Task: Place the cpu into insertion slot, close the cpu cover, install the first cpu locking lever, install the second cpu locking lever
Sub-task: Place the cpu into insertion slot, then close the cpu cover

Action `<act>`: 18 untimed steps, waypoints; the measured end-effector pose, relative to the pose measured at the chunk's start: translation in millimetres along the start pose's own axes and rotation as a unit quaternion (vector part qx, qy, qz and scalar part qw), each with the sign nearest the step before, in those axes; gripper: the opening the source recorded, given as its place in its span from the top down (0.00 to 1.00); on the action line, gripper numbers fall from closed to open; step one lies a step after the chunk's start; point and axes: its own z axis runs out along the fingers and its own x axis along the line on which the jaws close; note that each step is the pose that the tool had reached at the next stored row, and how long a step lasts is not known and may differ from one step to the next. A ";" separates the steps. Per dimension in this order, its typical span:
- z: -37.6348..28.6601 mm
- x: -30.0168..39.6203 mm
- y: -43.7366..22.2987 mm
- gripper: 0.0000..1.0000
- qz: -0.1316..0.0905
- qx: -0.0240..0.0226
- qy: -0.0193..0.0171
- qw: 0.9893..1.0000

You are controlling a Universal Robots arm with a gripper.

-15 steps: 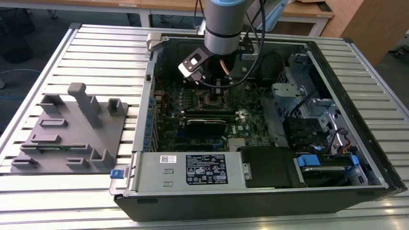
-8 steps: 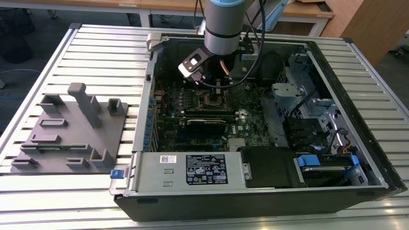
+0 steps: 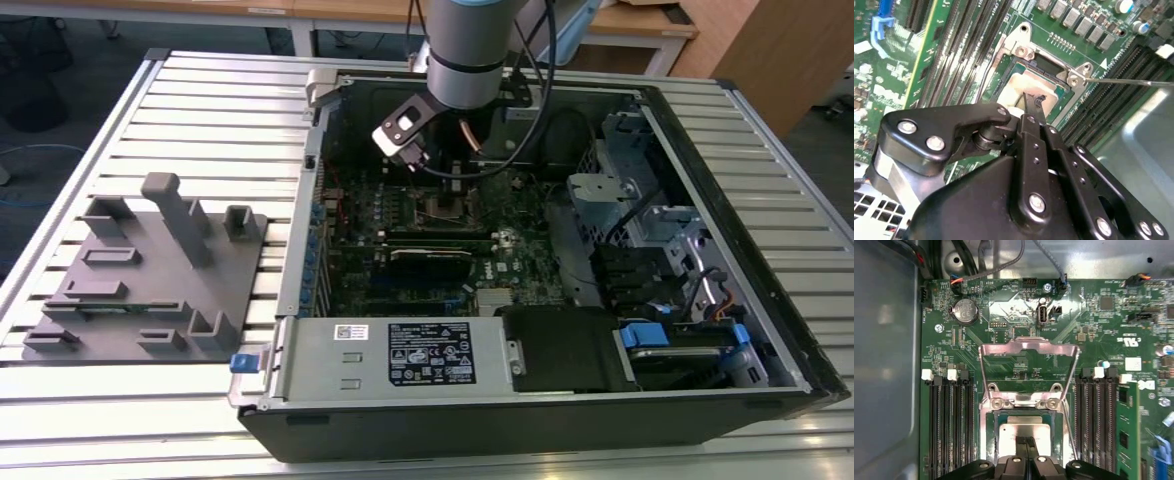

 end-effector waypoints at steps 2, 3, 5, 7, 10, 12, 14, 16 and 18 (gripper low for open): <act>-4.2 0.0 0.0 0.90 0.000 0.000 0.000 1.000; -6.3 0.0 0.1 0.90 0.000 0.000 0.000 1.000; -9.7 0.1 0.1 0.90 0.000 0.000 0.000 1.000; -10.2 0.1 0.2 0.90 0.000 0.000 0.000 1.000; -10.4 0.1 0.1 0.90 0.000 0.000 0.000 1.000; -10.6 0.1 0.2 0.90 0.000 0.000 0.000 1.000; -10.6 0.1 0.2 0.90 0.000 0.000 0.000 1.000; -10.8 0.1 0.2 0.90 0.000 0.000 0.000 1.000; -12.2 0.1 0.2 0.90 0.000 0.000 0.000 1.000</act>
